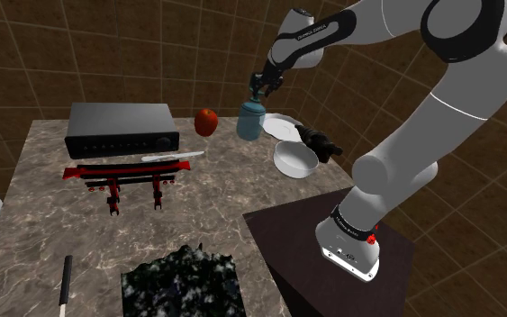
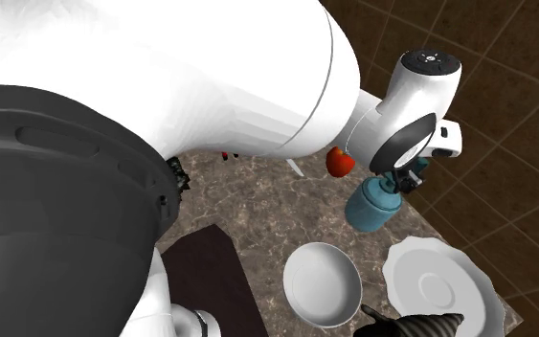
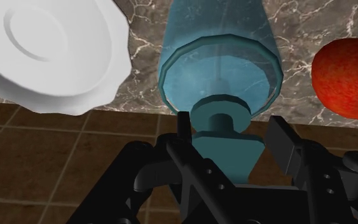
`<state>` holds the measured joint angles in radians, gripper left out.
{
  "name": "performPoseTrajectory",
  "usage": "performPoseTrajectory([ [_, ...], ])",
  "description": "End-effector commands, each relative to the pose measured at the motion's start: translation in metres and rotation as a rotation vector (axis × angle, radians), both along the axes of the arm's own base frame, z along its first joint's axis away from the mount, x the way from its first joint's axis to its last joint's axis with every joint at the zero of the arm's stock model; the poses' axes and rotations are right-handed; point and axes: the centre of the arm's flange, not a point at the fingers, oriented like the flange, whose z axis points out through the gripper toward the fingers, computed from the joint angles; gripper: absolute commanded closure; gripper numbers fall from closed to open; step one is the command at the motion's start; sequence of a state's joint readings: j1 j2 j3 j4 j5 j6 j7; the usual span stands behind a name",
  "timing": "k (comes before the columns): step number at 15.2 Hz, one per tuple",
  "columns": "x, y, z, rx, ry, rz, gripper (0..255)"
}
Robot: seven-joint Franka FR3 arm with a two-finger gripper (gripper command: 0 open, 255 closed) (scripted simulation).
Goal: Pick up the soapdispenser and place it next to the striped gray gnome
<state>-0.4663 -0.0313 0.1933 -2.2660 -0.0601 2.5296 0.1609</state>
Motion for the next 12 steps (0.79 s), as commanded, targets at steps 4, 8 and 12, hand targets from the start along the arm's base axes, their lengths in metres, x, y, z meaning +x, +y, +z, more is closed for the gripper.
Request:
performPoseTrajectory([
  [4, 0.0, 0.0, 0.0, -0.001, -0.002, 0.0, 255],
  [8, 0.0, 0.0, 0.0, -0.001, -0.002, 0.0, 0],
  [12, -0.003, 0.002, 0.012, -0.001, -0.002, 0.0, 0],
])
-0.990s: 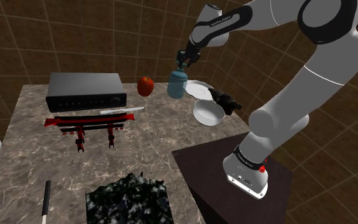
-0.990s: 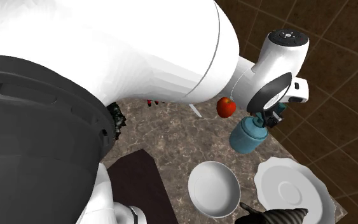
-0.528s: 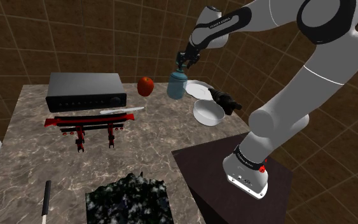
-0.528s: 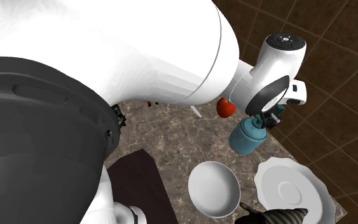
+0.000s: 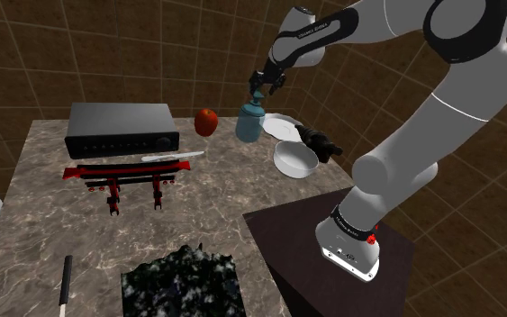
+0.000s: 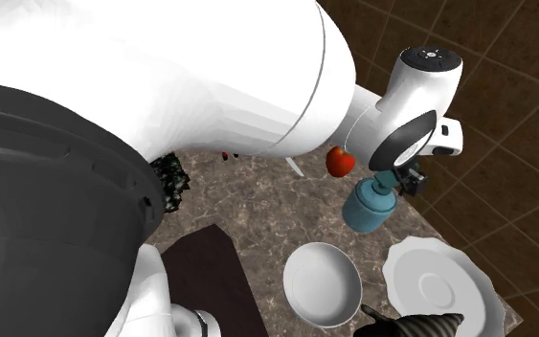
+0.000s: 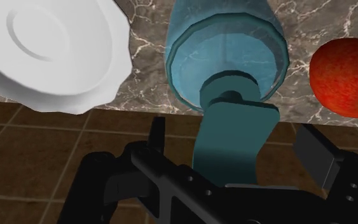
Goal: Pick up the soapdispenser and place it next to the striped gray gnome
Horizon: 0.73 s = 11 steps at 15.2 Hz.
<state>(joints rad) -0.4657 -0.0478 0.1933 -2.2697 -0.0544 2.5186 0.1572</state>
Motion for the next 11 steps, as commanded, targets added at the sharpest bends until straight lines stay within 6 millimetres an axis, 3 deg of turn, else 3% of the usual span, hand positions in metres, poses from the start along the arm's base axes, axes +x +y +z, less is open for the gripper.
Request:
performPoseTrajectory([
  [1, -0.004, 0.002, 0.019, 0.0, 0.0, 0.0, 0],
  [3, -0.011, 0.005, 0.042, 0.0, 0.0, 0.0, 0],
  [11, -0.011, 0.005, 0.042, 0.0, 0.0, 0.0, 0],
])
